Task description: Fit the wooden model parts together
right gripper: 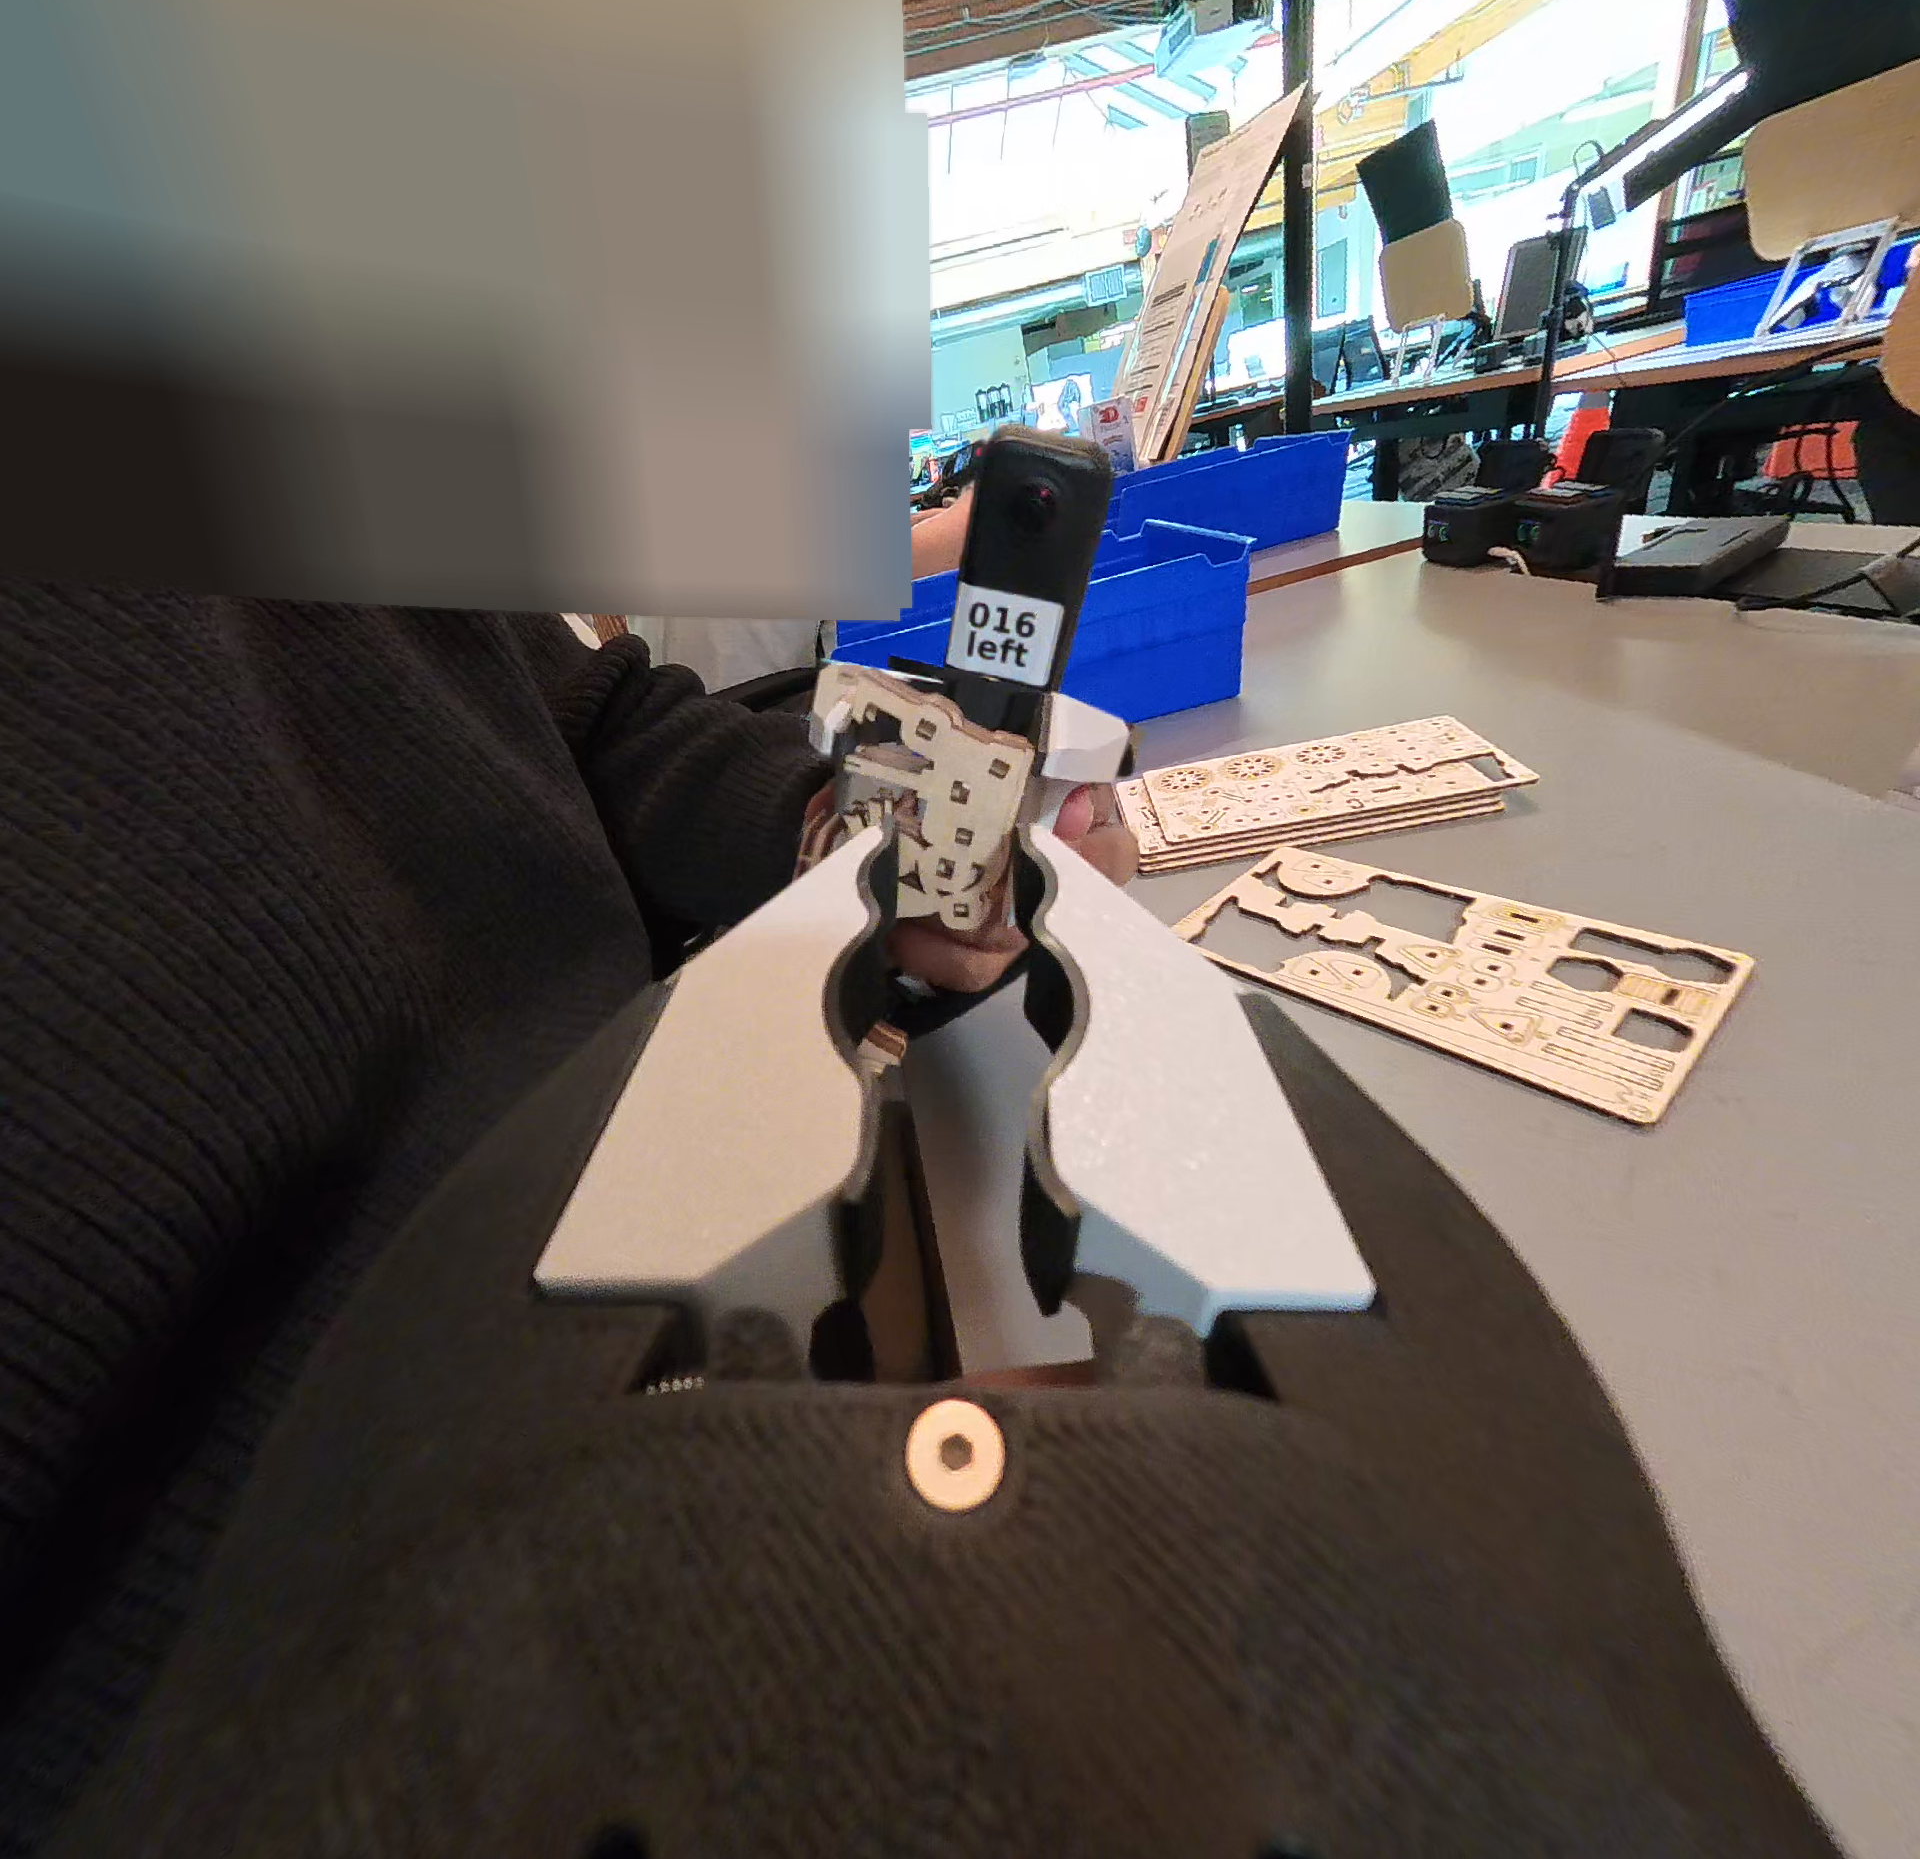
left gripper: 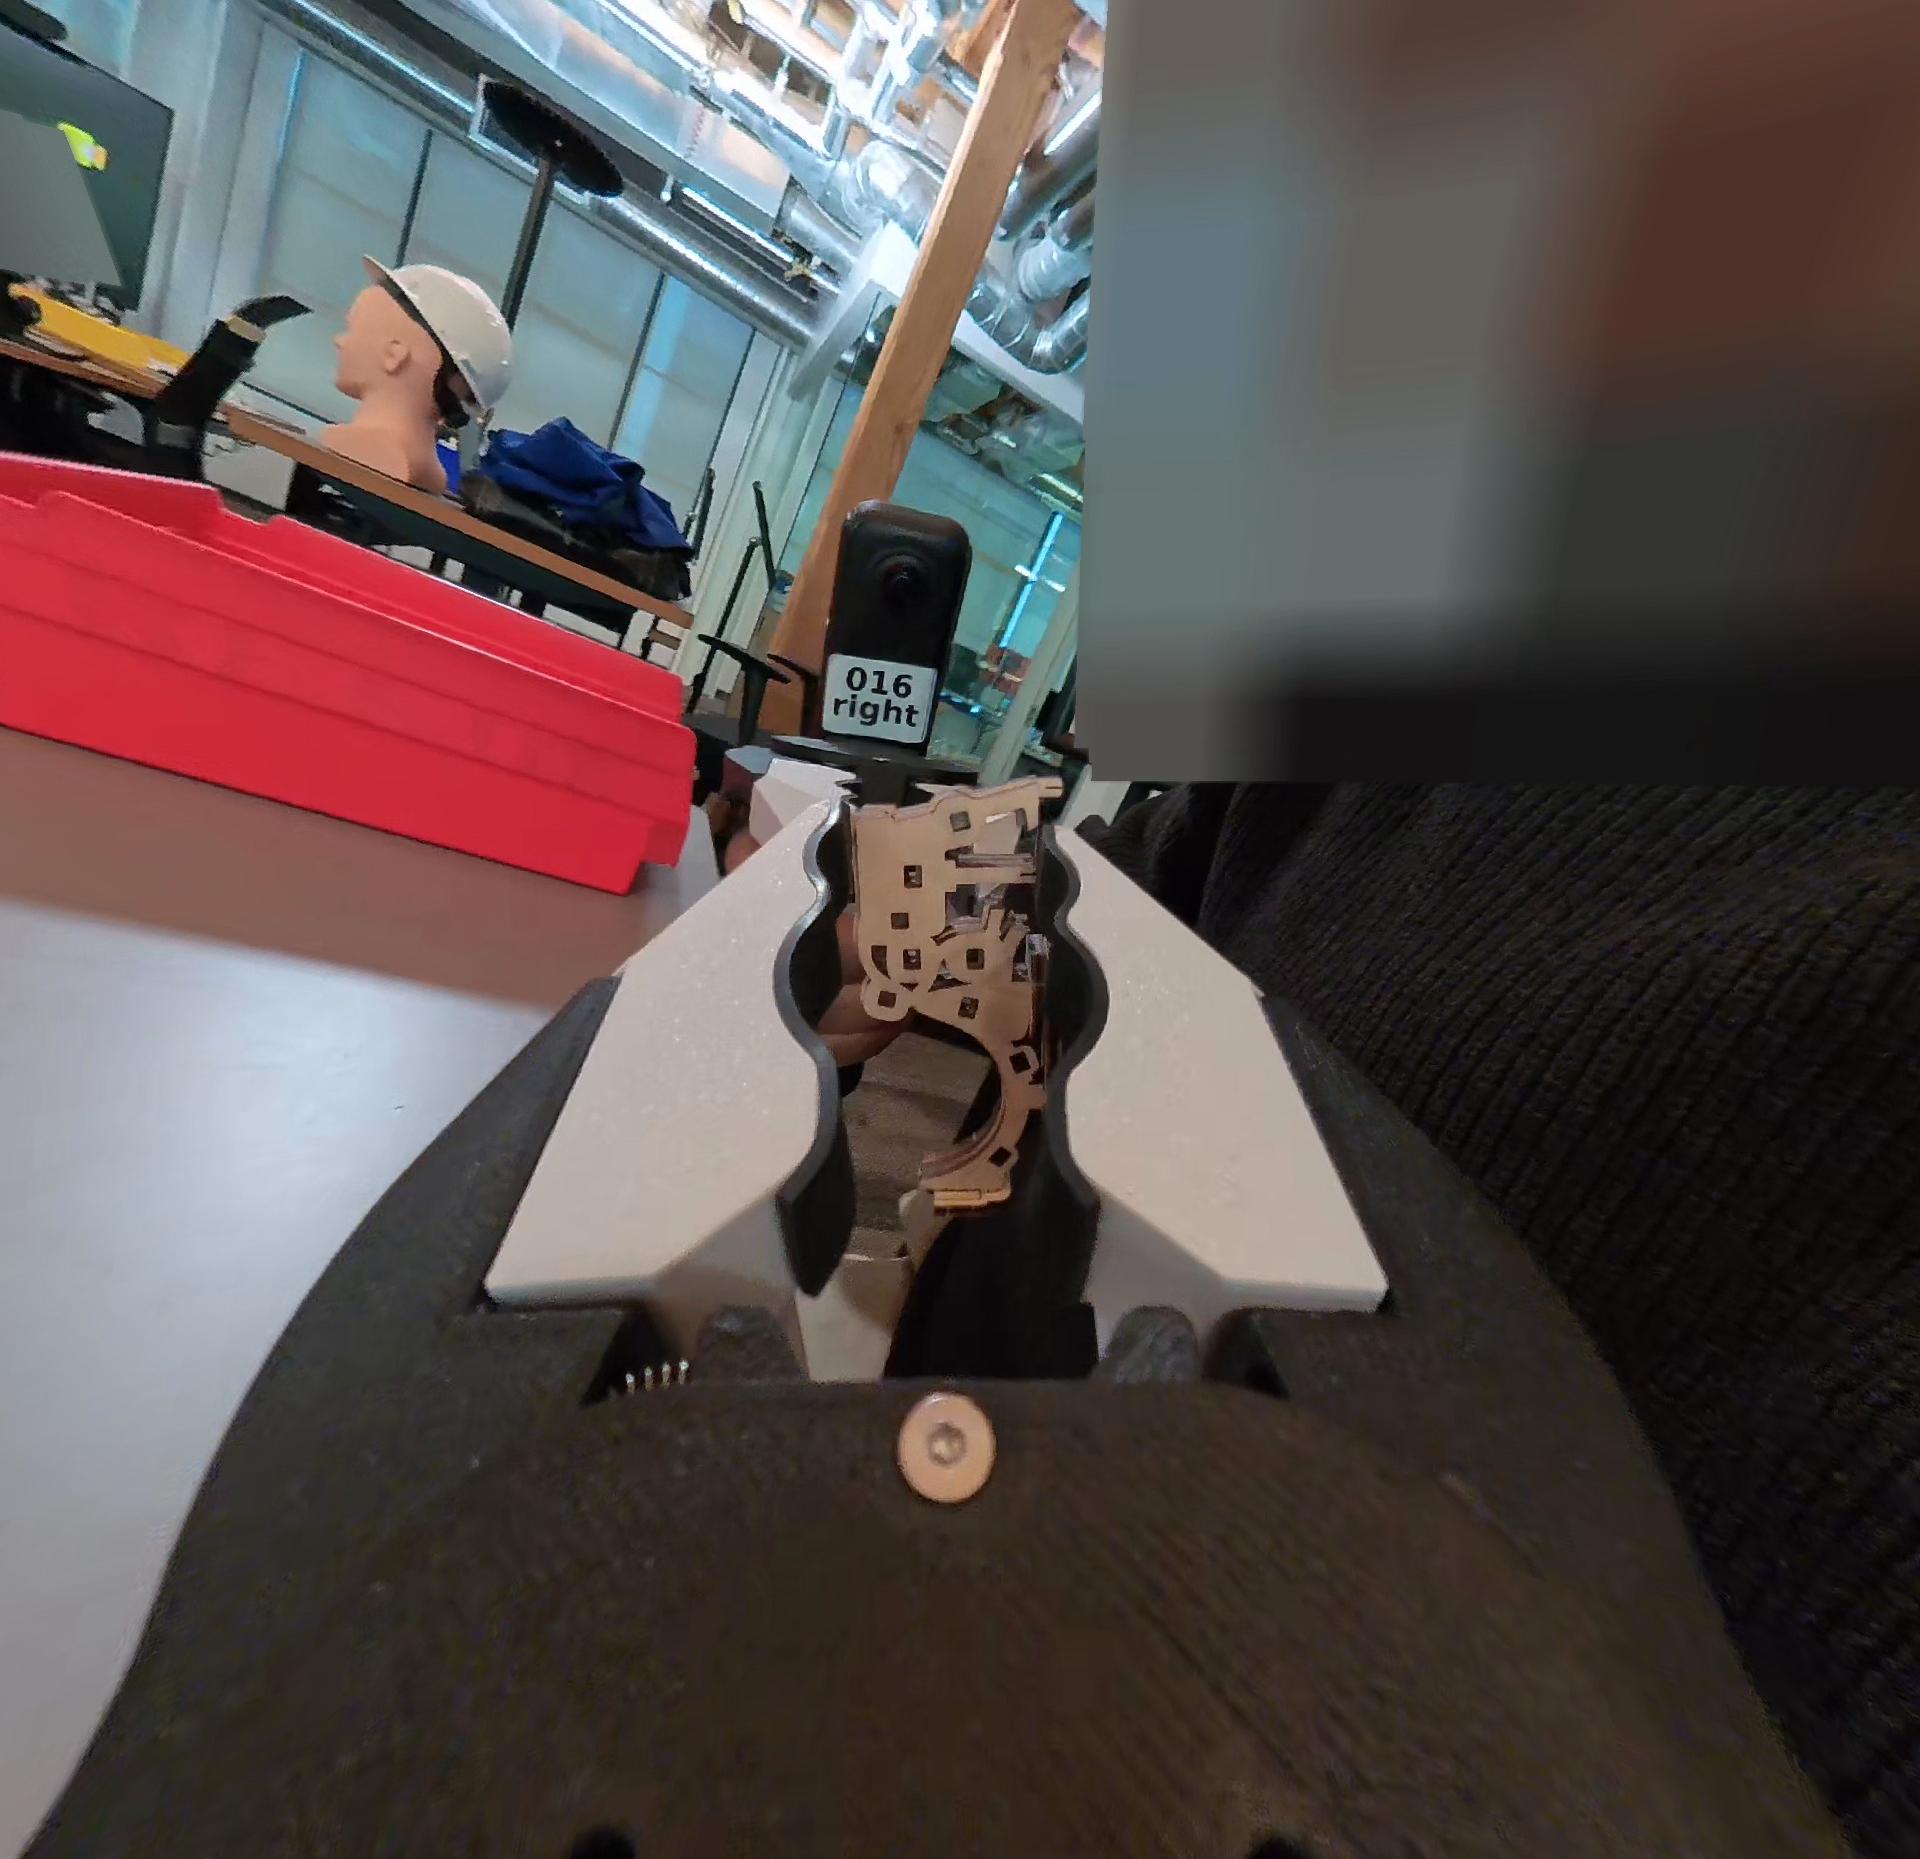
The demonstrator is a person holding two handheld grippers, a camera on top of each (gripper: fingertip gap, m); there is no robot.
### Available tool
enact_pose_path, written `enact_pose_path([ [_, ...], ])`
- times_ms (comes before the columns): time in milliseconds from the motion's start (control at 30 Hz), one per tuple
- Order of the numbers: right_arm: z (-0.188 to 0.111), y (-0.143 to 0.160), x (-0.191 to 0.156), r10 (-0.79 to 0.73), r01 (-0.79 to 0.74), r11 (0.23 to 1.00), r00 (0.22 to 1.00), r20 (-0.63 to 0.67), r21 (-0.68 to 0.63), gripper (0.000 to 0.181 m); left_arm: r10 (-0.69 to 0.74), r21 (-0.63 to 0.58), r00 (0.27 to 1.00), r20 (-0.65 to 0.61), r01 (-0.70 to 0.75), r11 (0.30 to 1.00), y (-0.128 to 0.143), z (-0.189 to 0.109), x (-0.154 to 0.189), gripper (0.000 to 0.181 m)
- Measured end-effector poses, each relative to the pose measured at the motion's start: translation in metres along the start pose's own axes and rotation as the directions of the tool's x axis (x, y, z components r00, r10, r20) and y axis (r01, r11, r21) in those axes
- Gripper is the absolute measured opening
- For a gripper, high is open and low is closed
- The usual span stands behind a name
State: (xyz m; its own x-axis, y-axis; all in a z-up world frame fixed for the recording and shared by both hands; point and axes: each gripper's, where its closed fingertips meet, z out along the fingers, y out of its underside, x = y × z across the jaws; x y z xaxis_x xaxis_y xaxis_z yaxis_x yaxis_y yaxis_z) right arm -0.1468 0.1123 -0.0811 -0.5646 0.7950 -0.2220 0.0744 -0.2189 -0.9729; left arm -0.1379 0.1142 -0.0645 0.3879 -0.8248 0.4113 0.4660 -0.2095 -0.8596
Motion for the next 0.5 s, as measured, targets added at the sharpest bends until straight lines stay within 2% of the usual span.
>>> enact_pose_path([
  [167, 0.0039, 0.0030, 0.0005, 0.056, -0.056, 0.998, 0.998, -0.002, -0.006, 0.031, -0.079, 0.042, 0.996, -0.038, 0.081, 0.996, -0.0025, 0.0003, 0.0021, 0.033],
  [500, 0.0034, -0.0030, 0.0018, 0.144, -0.144, 0.989, 0.989, 0.010, 0.035, 0.025, -0.129, 0.053, 0.990, -0.063, 0.132, 0.990, -0.0008, 0.0020, 0.0028, 0.032],
])
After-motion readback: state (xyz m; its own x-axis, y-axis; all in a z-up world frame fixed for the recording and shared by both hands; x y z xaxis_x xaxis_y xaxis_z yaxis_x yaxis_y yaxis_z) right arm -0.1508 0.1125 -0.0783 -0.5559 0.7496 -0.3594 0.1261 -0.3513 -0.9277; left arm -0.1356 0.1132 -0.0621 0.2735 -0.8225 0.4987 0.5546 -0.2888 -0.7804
